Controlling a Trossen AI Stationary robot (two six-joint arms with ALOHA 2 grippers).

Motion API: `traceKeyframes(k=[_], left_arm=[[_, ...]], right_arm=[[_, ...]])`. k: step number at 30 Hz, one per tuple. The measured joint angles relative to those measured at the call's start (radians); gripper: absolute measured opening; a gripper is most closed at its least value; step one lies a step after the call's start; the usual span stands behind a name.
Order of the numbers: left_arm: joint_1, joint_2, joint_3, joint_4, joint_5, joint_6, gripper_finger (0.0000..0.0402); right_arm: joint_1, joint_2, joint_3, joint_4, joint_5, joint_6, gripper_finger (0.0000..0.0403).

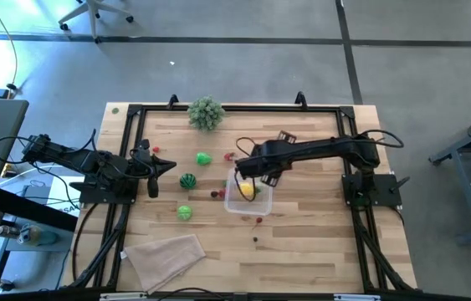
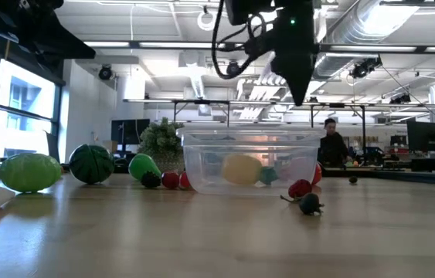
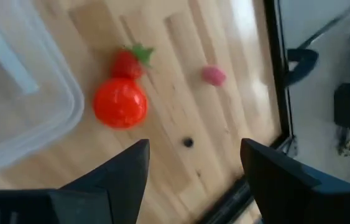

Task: Pick and placing Produce into tupperware
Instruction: Put the top blueberry into the transparent bin

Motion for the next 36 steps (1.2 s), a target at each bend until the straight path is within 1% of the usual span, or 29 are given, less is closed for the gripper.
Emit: traceKeyframes(k=[2, 5, 8, 10, 13, 15, 19, 23, 25, 29, 33, 36], left_arm=[[0.000, 0.000, 0.000, 0.000, 0.000, 0.000, 0.0001], [0.000, 0.000, 0.000, 0.002, 0.000, 0.000, 0.0001], [0.000, 0.000, 0.000, -0.001, 0.000, 0.000, 0.0001], [0.000, 0.000, 0.000, 0.000, 0.000, 0.000, 0.0001], [0.000, 0.000, 0.000, -0.001, 0.000, 0.000, 0.0001], [0.000, 0.000, 0.000, 0.000, 0.000, 0.000, 0.0001], [0.000, 0.000, 0.000, 0.000, 0.000, 0.000, 0.0001], [0.000, 0.000, 0.000, 0.000, 0.000, 0.000, 0.0001], [0.000, 0.000, 0.000, 0.000, 0.000, 0.000, 0.0001], [0.000, 0.000, 0.000, 0.000, 0.000, 0.000, 0.0001], [0.000, 0.000, 0.000, 0.000, 0.000, 0.000, 0.0001], [0.000, 0.000, 0.000, 0.000, 0.000, 0.000, 0.0001]], right_arm=[[-0.009, -0.029, -0.035, 0.012, -0.018, 0.000, 0.0245], [-0.026, -0.071, -0.103, -0.002, 0.015, 0.050, 0.0245], [-0.054, -0.162, -0.215, 0.013, 0.008, 0.094, 0.0245], [-0.072, -0.237, -0.314, 0.013, 0.010, 0.146, 0.0245], [-0.091, -0.372, -0.479, 0.083, 0.005, 0.224, 0.0245], [-0.097, -0.478, -0.596, 0.185, -0.018, 0.255, 0.0245], [-0.097, -0.668, -0.826, 0.513, -0.080, 0.261, 0.0245], [-0.097, -0.794, -1.018, 0.796, -0.071, 0.286, 0.0245], [-0.098, -0.830, -1.089, 0.876, -0.028, 0.343, 0.0245], [-0.105, -0.849, -1.181, 0.908, 0.052, 0.540, 0.0245], [-0.106, -0.833, -1.236, 0.917, 0.086, 0.690, 0.0245], [-0.106, -0.818, -1.265, 0.970, 0.089, 0.725, 0.0245]])
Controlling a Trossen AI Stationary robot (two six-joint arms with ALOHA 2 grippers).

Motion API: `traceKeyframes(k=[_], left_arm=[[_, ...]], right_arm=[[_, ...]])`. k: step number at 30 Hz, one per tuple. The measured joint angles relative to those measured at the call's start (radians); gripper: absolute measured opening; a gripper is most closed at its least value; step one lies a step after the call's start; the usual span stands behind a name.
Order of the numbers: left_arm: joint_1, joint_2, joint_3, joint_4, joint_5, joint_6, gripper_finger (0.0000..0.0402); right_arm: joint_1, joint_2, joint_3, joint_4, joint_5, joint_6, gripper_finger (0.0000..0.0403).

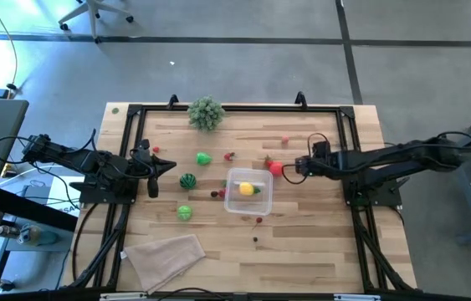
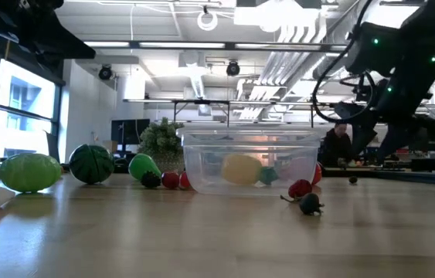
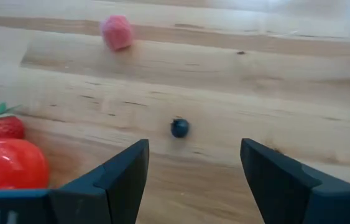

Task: Pick and placing Produce into tupperware
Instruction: Put the top blueberry into the transparent bin

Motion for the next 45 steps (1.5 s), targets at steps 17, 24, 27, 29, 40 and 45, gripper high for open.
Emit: traceKeyframes(k=[17, 24, 27, 29, 40, 45], left_arm=[[0.000, 0.000, 0.000, 0.000, 0.000, 0.000, 0.0001], [0.000, 0.000, 0.000, 0.000, 0.000, 0.000, 0.0001], [0.000, 0.000, 0.000, 0.000, 0.000, 0.000, 0.0001], [0.000, 0.000, 0.000, 0.000, 0.000, 0.000, 0.0001], [0.000, 0.000, 0.000, 0.000, 0.000, 0.000, 0.0001], [0.000, 0.000, 0.000, 0.000, 0.000, 0.000, 0.0001]], right_arm=[[-0.045, 0.226, -0.022, 0.236, 0.043, 0.017, 0.0245], [-0.045, 0.324, -0.022, 0.282, 0.053, 0.045, 0.0245], [-0.044, 0.348, -0.021, 0.312, 0.070, 0.045, 0.0239], [-0.045, 0.359, -0.021, 0.326, 0.084, 0.045, 0.0230], [-0.046, 0.365, -0.021, 0.332, 0.090, 0.053, 0.0177], [-0.046, 0.365, -0.022, 0.333, 0.087, 0.051, 0.0158]])
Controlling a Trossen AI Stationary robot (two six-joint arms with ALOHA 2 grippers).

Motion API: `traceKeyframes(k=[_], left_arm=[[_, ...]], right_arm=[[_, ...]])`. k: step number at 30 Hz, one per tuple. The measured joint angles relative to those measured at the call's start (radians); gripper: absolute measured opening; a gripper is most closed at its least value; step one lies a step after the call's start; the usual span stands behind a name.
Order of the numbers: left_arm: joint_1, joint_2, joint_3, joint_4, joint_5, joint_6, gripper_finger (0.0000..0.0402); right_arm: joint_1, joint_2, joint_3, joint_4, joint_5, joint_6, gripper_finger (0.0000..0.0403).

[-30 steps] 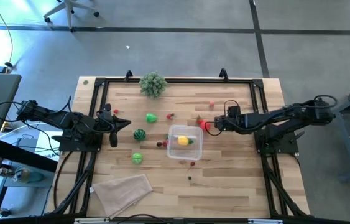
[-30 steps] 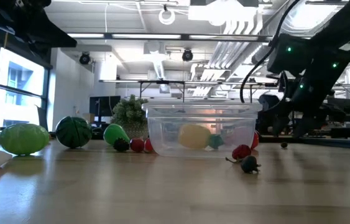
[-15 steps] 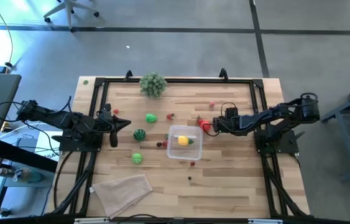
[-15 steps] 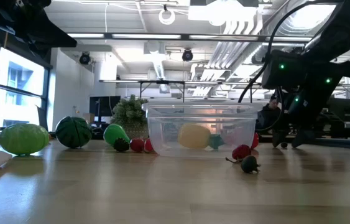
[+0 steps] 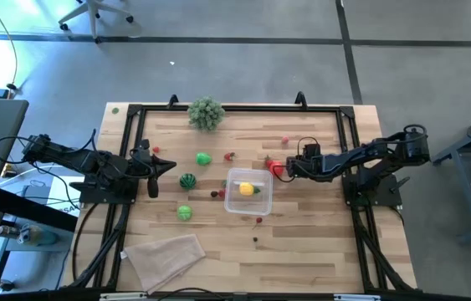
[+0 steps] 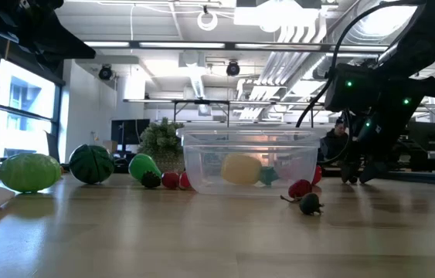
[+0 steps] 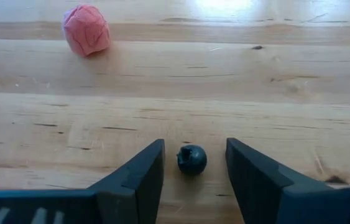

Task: Pick and placing Produce into tupperware
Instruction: Put the top blueberry into the transparent bin

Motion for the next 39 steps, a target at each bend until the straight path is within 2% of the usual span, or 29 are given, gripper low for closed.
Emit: traceKeyframes(k=[5, 19, 30, 39], left_arm=[[0.000, 0.000, 0.000, 0.000, 0.000, 0.000, 0.0001], [0.000, 0.000, 0.000, 0.000, 0.000, 0.000, 0.0001], [0.000, 0.000, 0.000, 0.000, 0.000, 0.000, 0.0001], [0.000, 0.000, 0.000, 0.000, 0.000, 0.000, 0.0001]], right_arm=[[0.000, 0.000, 0.000, 0.004, -0.005, -0.022, 0.0145], [0.000, 0.000, 0.000, 0.022, -0.018, -0.082, 0.0142], [0.001, 0.000, 0.000, 0.029, -0.022, -0.086, 0.0094], [0.001, 0.000, 0.000, 0.029, -0.021, -0.085, 0.0073]])
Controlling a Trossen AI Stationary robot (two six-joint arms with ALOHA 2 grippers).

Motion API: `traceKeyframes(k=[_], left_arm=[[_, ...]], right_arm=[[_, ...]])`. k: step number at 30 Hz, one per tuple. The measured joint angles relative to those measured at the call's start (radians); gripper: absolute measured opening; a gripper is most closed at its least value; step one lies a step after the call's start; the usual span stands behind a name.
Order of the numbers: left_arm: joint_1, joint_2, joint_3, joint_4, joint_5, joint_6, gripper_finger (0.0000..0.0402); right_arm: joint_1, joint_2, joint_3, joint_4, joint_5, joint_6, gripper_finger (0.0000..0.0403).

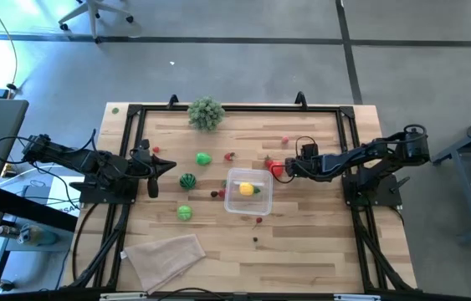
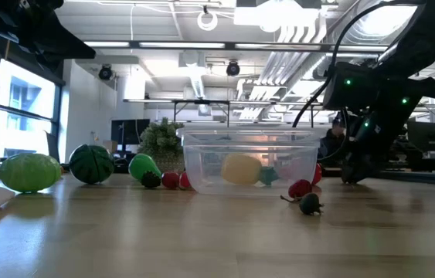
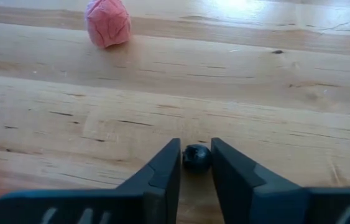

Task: Pick and placing Produce into tupperware
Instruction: Put the top blueberry into the transparent bin

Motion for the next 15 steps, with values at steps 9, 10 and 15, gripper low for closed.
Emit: traceKeyframes(k=[9, 10, 15], left_arm=[[0.000, 0.000, 0.000, 0.000, 0.000, 0.000, 0.0001], [0.000, 0.000, 0.000, 0.000, 0.000, 0.000, 0.0001], [0.000, 0.000, 0.000, 0.000, 0.000, 0.000, 0.0001]], right_arm=[[0.001, 0.000, 0.000, -0.003, 0.008, 0.000, 0.0051], [0.001, 0.000, 0.000, -0.003, 0.009, 0.000, 0.0050], [0.001, 0.000, 0.000, -0.005, 0.018, 0.000, 0.0049]])
